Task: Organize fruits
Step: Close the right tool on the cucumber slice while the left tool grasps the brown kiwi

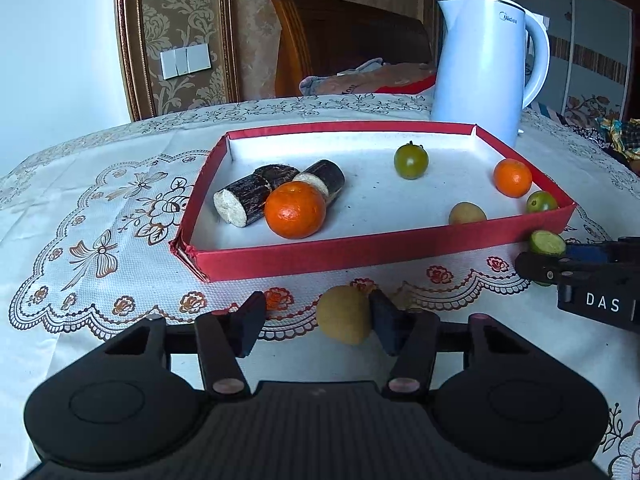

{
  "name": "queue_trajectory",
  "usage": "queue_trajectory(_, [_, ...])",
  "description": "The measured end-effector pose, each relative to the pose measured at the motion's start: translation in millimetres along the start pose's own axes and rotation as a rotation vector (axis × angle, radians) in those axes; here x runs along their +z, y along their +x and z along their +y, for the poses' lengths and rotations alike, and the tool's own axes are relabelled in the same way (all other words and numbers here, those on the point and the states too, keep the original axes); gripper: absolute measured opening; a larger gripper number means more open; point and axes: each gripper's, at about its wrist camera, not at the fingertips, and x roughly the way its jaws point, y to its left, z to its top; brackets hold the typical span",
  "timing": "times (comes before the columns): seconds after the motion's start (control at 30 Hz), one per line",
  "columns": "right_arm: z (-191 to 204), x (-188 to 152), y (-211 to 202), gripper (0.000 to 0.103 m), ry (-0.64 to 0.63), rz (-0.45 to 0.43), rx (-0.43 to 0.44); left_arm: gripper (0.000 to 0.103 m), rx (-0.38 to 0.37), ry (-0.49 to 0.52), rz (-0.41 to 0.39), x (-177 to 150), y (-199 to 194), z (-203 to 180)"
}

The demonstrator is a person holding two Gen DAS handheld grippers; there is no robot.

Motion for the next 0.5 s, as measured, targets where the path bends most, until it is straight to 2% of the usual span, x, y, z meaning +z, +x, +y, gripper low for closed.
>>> queue_trajectory(0.1, [-0.1,-0.3,0.4,0.033,-0.001,-0.001,-0.001,0.045,-0.009,0.016,-0.004,-0.4,-0.7,-2.3])
queue_trajectory(0.17, [0.0,-0.3,0.5,0.033,0.001,-0.001,0.001,0.033,-0.025,0.028,-0.007,-0.8,-1.9,-4.0])
queue_trajectory(0.3, [-0.5,-0.4,0.9,0.033,0.006,-0.001,0.004,0.027,-0.036,0.035,-0.009,-1.1,-2.7,-4.6])
queue_trajectory(0.5, [-2.8,-0.7,0.3,0.033,0.016,-0.003,0.011,0.027,-0.034,0.031,-0.016,-1.3,-3.6,-3.5])
